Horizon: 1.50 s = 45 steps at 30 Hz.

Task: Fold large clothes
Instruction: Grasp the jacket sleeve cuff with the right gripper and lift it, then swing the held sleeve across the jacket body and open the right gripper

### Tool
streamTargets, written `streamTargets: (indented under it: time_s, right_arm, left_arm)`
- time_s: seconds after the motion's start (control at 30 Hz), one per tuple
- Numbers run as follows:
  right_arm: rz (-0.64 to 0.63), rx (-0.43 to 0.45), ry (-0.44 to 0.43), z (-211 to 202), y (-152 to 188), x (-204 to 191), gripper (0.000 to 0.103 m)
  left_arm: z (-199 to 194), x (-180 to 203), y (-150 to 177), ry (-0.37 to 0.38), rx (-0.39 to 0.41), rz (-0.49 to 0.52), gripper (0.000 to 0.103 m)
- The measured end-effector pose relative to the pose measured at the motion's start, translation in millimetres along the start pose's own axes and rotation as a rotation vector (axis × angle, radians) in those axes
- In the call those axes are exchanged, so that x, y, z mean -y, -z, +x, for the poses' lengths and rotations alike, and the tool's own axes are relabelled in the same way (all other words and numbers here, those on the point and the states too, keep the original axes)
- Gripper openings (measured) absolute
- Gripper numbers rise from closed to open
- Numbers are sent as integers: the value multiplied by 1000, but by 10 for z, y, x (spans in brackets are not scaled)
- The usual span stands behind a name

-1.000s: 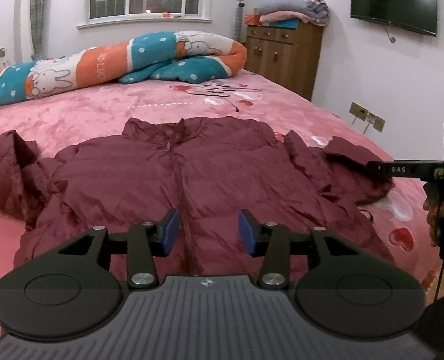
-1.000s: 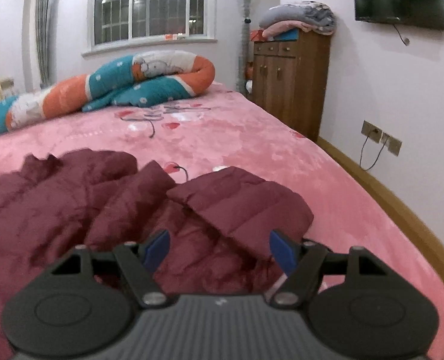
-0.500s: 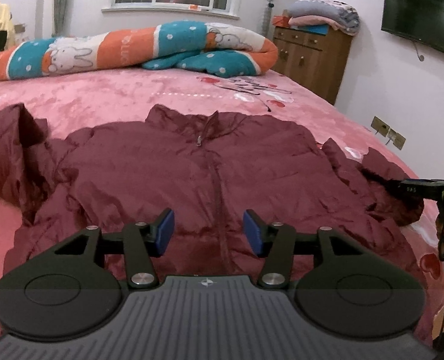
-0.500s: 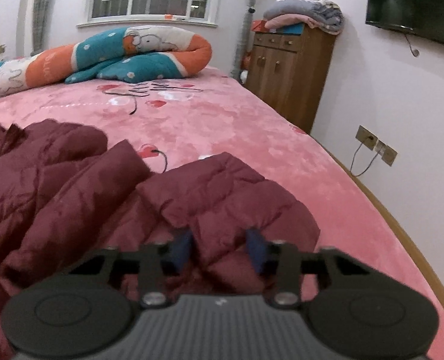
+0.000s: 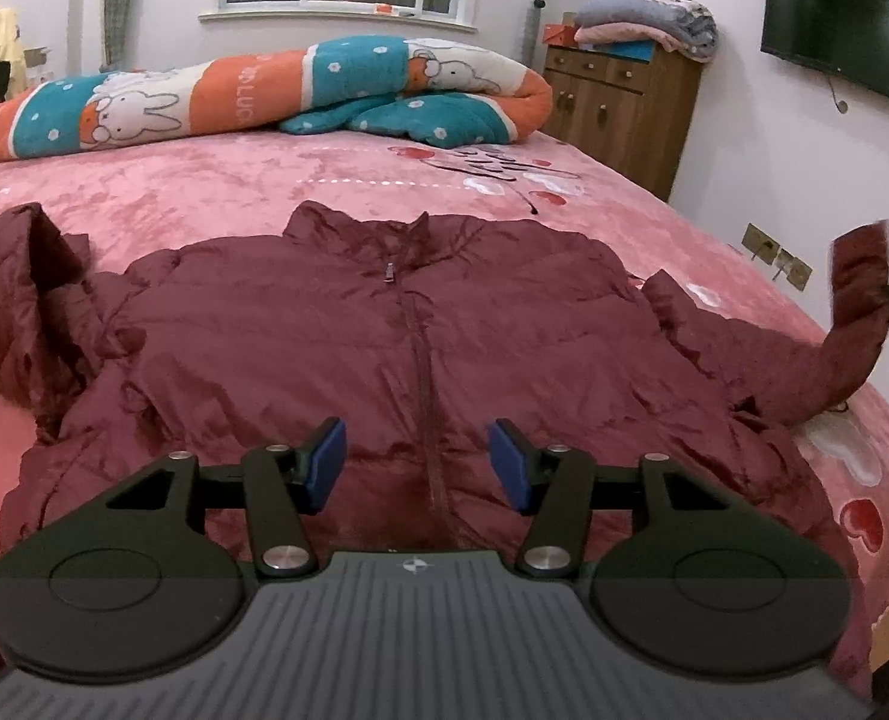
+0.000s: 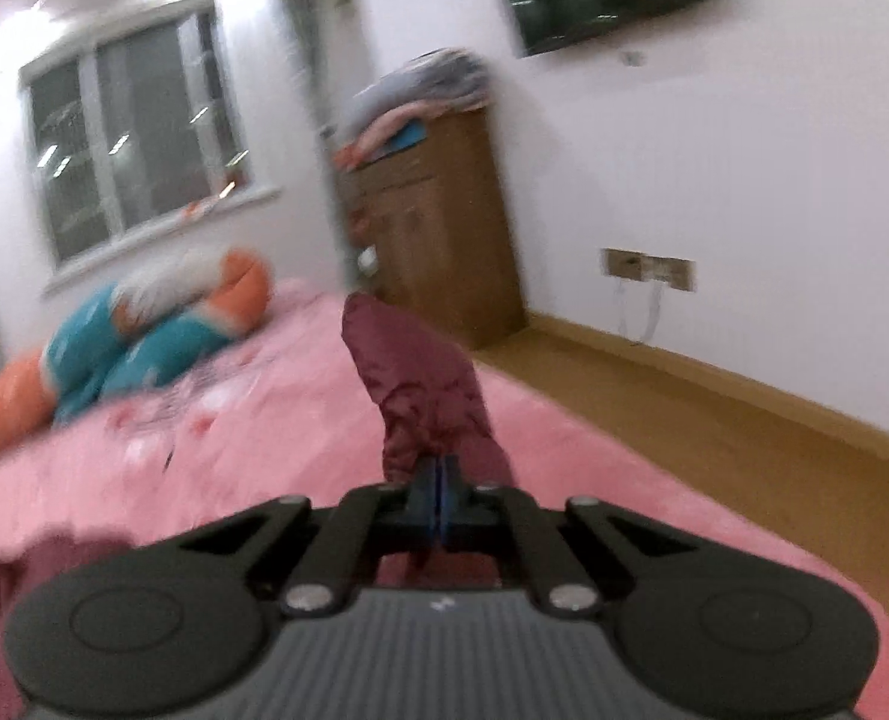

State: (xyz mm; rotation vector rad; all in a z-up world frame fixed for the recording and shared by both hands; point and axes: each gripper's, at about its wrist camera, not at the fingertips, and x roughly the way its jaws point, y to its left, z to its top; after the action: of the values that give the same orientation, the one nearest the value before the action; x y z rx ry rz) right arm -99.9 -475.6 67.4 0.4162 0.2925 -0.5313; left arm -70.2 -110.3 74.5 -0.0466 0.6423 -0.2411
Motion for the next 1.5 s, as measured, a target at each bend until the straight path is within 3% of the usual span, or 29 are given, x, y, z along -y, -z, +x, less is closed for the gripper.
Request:
streamTargets:
  time_s: [0.13, 0.27, 0.5, 0.63, 0.87, 1.1, 1.33, 1.5]
  right_arm:
    - [99, 43, 82, -101, -151, 451, 0]
    - [133, 30, 122, -119, -177, 720, 0]
    - [145, 24, 103, -99, -135, 685, 0]
    - [141, 66, 40, -169, -266, 546, 0]
    - [101, 136, -165, -274, -637, -273, 0]
    - [25, 105, -479, -292, -694, -1631, 0]
    - [-68, -38, -732, -249, -181, -2937, 0]
    - [-136, -172, -819, -232, 463, -3547, 0]
  left_arm:
    - [-13, 93, 6, 10, 0, 18, 69]
    - [4, 173, 24, 26, -2, 37, 70]
    - [64, 159, 6, 38, 2, 25, 71]
    - [55, 73, -94, 37, 33, -20, 71]
    - [45, -280, -301, 18, 109, -136, 71]
    - [-4, -977, -529, -68, 217, -327, 70]
    - [-69, -1782, -615, -199, 292, -505, 69]
    - [-124, -2154, -596, -276, 323, -560, 69]
